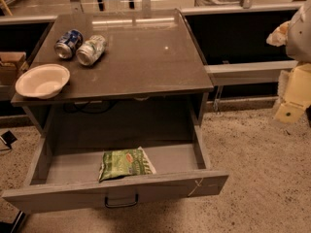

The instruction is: Pick green jalapeno chip bag from top drawer and place on counter

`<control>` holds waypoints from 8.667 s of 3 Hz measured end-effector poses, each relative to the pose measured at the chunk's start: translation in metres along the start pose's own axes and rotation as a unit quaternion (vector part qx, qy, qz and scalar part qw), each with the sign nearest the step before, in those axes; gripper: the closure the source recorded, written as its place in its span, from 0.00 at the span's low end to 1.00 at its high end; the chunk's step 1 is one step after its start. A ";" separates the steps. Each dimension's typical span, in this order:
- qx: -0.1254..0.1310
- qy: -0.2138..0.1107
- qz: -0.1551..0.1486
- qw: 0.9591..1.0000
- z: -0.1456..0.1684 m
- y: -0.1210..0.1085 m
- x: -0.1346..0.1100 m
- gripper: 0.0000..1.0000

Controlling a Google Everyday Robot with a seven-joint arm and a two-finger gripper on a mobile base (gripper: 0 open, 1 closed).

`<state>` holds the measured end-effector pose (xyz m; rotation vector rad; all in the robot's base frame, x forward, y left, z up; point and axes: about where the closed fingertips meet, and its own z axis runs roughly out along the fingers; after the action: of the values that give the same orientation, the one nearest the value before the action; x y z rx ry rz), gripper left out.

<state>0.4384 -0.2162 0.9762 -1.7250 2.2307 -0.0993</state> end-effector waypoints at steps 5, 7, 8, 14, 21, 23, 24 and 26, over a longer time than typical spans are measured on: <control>-0.146 0.032 -0.253 0.956 0.192 0.115 -0.108 0.00; -0.208 0.118 -0.405 0.882 0.254 0.123 -0.149 0.00; -0.227 0.152 -0.536 0.799 0.300 0.137 -0.190 0.00; -0.261 0.018 -0.776 0.573 0.392 0.148 -0.253 0.38; -0.098 0.011 -0.802 0.590 0.211 -0.043 -0.361 1.00; 0.024 0.014 -0.786 0.618 0.110 -0.087 -0.338 1.00; 0.010 0.055 -0.759 0.648 0.096 -0.124 -0.305 0.84; -0.027 0.065 -0.703 0.707 0.152 -0.181 -0.255 0.37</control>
Offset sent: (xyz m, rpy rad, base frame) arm 0.0173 0.1601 -0.1686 -0.1405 0.2379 0.4291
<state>0.7077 -0.0006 0.9299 -3.0320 0.4303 -0.4796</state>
